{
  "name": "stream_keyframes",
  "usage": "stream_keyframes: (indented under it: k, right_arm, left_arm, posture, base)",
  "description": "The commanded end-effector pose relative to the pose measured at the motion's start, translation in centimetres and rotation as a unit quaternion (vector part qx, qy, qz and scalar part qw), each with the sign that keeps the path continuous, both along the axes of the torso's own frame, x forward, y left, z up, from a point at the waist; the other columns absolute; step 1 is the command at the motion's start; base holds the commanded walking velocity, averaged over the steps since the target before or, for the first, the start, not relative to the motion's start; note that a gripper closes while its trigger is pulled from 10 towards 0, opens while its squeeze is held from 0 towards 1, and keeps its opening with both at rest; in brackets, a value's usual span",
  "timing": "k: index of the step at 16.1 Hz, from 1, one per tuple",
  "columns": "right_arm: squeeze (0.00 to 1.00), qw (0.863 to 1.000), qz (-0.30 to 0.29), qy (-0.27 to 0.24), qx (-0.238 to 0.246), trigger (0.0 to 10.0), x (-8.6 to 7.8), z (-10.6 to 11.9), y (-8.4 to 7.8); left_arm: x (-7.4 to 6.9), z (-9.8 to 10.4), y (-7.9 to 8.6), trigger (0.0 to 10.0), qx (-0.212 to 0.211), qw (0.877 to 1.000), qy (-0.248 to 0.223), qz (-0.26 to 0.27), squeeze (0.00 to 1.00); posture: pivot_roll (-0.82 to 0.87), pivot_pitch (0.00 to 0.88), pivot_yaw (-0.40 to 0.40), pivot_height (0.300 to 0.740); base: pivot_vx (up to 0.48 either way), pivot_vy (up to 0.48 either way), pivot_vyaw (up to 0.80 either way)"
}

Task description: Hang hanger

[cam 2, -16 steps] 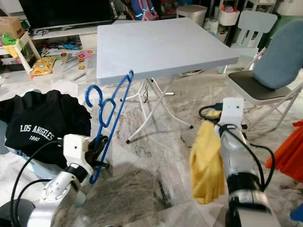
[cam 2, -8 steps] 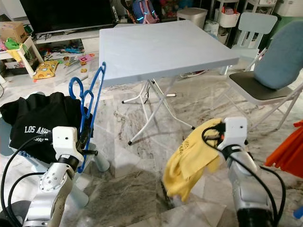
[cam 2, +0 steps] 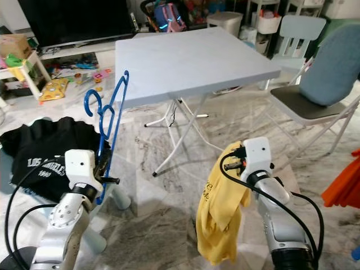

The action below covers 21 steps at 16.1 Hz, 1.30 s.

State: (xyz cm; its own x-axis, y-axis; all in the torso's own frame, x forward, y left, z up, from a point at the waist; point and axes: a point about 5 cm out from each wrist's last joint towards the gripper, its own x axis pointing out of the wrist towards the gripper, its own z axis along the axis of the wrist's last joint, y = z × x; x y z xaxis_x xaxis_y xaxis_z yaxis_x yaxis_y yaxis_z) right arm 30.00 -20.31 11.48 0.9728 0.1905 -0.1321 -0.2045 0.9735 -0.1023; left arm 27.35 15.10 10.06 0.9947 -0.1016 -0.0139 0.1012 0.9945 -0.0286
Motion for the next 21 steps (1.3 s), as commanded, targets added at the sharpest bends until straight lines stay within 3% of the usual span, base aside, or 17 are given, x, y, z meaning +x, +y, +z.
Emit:
stream_keyframes:
  k: [1,3,5,7,9,10,15,21]
  right_arm:
    - [0.00,1.000,0.011,-0.008,0.003,10.0,-0.1,0.5,1.1]
    - [0.00,1.000,-0.012,-0.019,0.019,10.0,0.1,0.6,1.8]
    - [0.00,0.996,-0.013,-0.037,0.083,10.0,0.4,1.4,3.3]
    - [0.00,0.997,-0.010,-0.068,0.043,10.0,0.3,1.8,3.9]
    - [0.00,0.997,-0.015,-0.049,0.064,10.0,0.1,1.4,4.2]
    - [0.00,0.996,-0.039,-0.063,0.055,10.0,0.2,1.5,4.1]
    - [0.00,0.991,-0.050,-0.074,0.103,10.0,1.0,1.6,4.4]
    - [0.00,0.993,-0.011,-0.099,0.067,10.0,1.5,2.3,5.5]
  left_arm:
    - [-0.2,0.5,0.4,10.0,-0.005,1.000,-0.010,0.015,0.00]
    - [-0.5,0.5,0.5,10.0,-0.017,0.999,-0.003,0.030,0.00]
    - [-1.1,0.8,0.2,10.0,-0.018,0.999,-0.008,0.026,0.00]
    - [-1.4,0.9,0.1,10.0,-0.026,0.999,-0.005,0.034,0.00]
    - [-1.3,1.1,-0.2,10.0,-0.036,0.999,-0.005,0.033,0.00]
    - [-1.0,1.3,-0.4,10.0,-0.045,0.999,-0.003,0.030,0.00]
    - [-0.2,1.0,-0.4,10.0,-0.051,0.998,0.005,0.035,0.00]
    - [0.5,1.6,-0.6,10.0,-0.059,0.998,-0.005,0.038,0.00]
  posture:
    - [-0.07,0.000,0.066,0.740]
    - [-0.06,0.000,0.058,0.740]
    - [-0.05,0.000,0.056,0.740]
    - [-0.06,0.000,0.058,0.740]
    - [-0.06,0.000,0.059,0.740]
    - [-0.07,0.000,0.061,0.740]
    - [-0.07,0.000,0.085,0.740]
    - [-0.07,0.000,0.073,0.740]
  base:
    - [0.274,0.000,0.00]
    - [0.274,0.000,0.00]
    - [0.274,0.000,0.00]
    - [0.281,0.000,0.00]
    - [0.287,0.000,0.00]
    - [0.296,0.000,0.00]
    - [0.307,0.000,0.00]
    - [0.312,0.000,0.00]
